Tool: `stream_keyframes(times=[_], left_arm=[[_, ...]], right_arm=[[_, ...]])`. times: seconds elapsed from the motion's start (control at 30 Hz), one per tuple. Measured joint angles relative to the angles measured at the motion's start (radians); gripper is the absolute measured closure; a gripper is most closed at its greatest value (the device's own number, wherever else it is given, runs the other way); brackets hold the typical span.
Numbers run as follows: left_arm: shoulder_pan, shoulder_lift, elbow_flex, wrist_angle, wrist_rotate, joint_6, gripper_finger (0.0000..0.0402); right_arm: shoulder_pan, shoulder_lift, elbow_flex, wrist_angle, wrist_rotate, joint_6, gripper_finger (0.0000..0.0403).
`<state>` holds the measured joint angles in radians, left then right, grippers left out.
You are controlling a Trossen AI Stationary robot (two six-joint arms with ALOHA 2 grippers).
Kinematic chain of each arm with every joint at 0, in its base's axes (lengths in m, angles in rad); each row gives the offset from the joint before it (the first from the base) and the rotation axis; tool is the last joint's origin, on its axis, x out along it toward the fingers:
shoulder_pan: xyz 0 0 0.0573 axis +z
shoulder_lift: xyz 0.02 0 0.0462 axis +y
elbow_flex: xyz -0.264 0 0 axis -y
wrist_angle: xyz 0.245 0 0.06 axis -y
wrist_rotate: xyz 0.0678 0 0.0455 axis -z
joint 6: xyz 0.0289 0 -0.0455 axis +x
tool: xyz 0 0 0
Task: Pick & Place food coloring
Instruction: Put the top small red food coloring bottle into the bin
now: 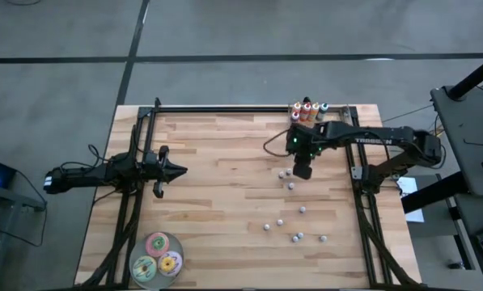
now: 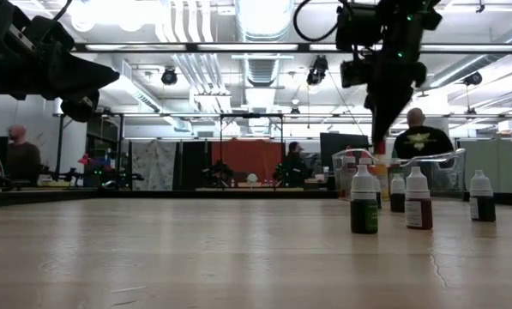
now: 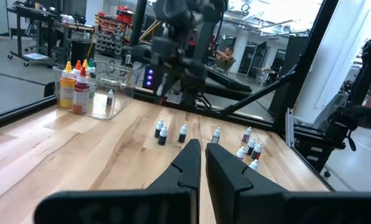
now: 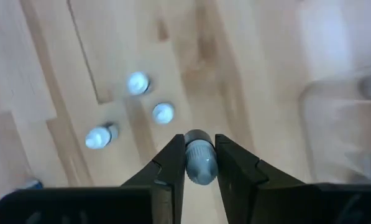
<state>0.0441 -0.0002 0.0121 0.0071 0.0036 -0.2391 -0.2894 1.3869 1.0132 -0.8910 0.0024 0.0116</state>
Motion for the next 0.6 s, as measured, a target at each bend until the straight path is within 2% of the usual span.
stream_keyframes(times=[0.37, 0.6], left_arm=[[0.000, 0.000, 0.000, 0.000, 0.000, 0.000, 0.0402], [0.000, 0.000, 0.000, 0.000, 0.000, 0.000, 0.0402]], right_arm=[[-0.173, 0.003, 0.169, -0.095, 0.001, -0.012, 0.0338], [-0.275, 0.003, 0.202, -0.101, 0.001, -0.007, 0.0339]])
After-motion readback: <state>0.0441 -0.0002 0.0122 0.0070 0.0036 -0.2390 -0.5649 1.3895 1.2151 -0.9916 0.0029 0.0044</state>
